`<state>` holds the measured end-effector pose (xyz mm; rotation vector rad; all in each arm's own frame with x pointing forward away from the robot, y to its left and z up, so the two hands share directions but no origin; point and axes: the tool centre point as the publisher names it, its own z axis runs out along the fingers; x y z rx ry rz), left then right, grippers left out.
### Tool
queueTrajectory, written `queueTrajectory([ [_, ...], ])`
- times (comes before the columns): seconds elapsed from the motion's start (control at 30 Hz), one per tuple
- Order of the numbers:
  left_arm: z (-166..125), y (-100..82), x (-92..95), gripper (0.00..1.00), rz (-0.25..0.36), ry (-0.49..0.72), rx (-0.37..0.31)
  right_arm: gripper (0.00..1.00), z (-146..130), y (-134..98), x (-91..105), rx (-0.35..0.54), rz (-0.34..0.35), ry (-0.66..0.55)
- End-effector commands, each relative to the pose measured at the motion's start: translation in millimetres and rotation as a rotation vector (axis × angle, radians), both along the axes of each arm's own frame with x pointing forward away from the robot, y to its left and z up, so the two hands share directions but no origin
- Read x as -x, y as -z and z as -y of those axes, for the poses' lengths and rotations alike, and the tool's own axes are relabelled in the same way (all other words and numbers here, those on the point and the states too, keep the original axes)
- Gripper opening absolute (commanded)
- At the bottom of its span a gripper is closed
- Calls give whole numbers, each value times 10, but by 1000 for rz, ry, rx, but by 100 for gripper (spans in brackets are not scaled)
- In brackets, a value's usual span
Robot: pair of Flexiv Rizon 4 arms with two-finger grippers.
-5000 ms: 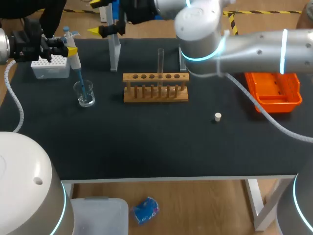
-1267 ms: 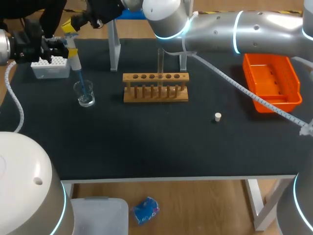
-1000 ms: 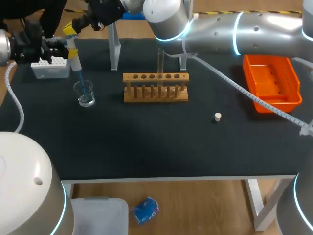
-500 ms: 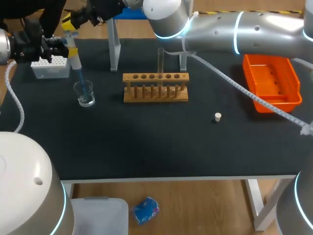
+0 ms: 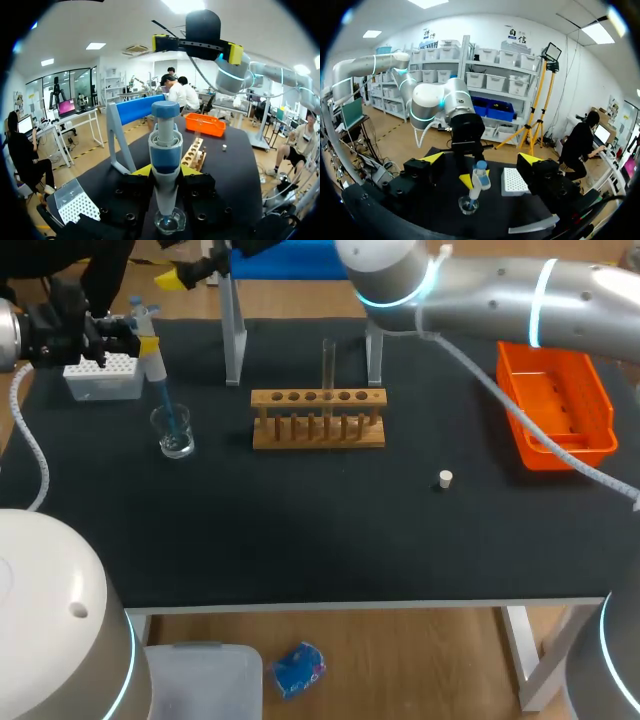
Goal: Invert the test tube, pick up the pipette, mount the tip to pipette, aspirate from beaker and dispense into the tube, eject the tip, return the pipette, and cap with the stopper.
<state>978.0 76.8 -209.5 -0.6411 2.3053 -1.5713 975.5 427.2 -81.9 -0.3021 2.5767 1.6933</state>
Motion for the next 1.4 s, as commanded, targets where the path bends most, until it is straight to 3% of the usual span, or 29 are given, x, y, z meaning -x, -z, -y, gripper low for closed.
queueTrajectory([
  [0.03,-1,-5,12,0,2,-1,0,100,1058,-270,306,22,40,71],
  [0.37,-1,-5,12,0,2,-1,0,100,2442,-129,664,32,64,206],
  [0.63,-1,-5,12,0,2,-1,0,100,3232,310,974,-58,57,309],
  [0.7,-1,-5,12,0,2,-1,0,100,3367,444,994,-36,78,331],
  [1.03,-1,-5,12,0,2,-1,0,100,3582,957,872,-89,89,275],
  [1.17,-1,-5,12,0,2,-1,0,100,3532,1202,712,-92,80,260],
  [1.4,-1,-5,12,0,2,-1,0,100,3305,1403,448,-96,71,233],
])
